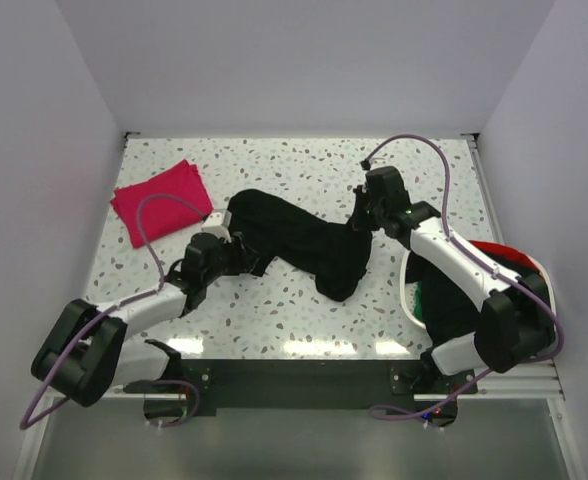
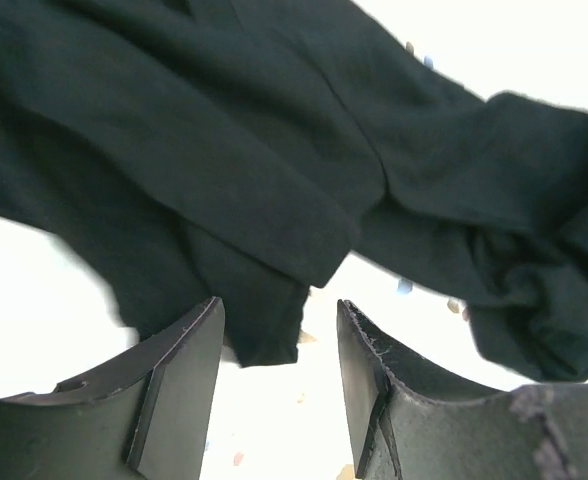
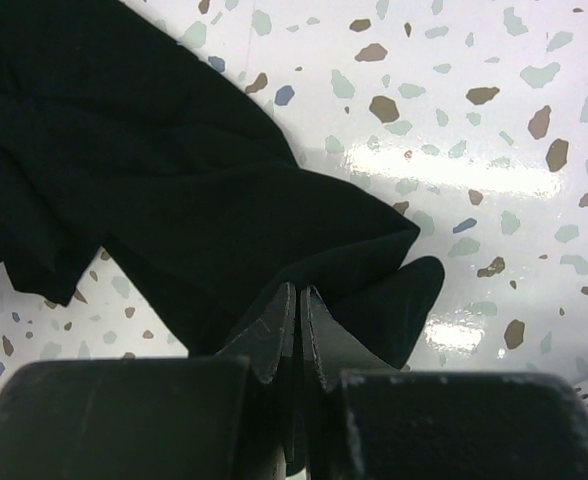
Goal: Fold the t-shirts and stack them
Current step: Flatten the tshirt out
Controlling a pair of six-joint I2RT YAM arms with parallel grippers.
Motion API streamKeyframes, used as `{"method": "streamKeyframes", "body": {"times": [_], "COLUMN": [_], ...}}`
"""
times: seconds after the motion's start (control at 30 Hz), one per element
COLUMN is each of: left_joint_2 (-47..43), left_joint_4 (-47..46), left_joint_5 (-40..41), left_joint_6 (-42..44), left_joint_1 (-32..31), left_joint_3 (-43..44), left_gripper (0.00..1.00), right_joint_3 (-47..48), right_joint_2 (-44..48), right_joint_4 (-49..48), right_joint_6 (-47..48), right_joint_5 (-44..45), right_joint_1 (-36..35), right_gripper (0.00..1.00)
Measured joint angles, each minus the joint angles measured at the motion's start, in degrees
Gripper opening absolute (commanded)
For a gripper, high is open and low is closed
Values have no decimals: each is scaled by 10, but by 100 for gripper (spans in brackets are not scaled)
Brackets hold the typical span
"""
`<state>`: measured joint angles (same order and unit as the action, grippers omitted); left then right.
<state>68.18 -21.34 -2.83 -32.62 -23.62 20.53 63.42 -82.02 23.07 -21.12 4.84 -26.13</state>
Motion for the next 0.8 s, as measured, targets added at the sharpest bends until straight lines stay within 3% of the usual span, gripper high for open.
{"method": "streamKeyframes", "body": {"times": [0.17,0.8], "left_joint_2": [80,193], "left_joint_4": [-2,-78], "left_joint_5": [20,35], "left_joint_6": [-2,-29], "left_joint_1": [-45,-62], "left_joint_3": [31,61], "left_gripper": [53,50], "right_joint_3": [-2,-6], "right_joint_2": [0,0], "right_joint_4": [-3,-4], "right_joint_6": [0,3], "right_joint_5": [-3,-14], "right_joint_1": [0,0], "right_gripper": [0,0]}}
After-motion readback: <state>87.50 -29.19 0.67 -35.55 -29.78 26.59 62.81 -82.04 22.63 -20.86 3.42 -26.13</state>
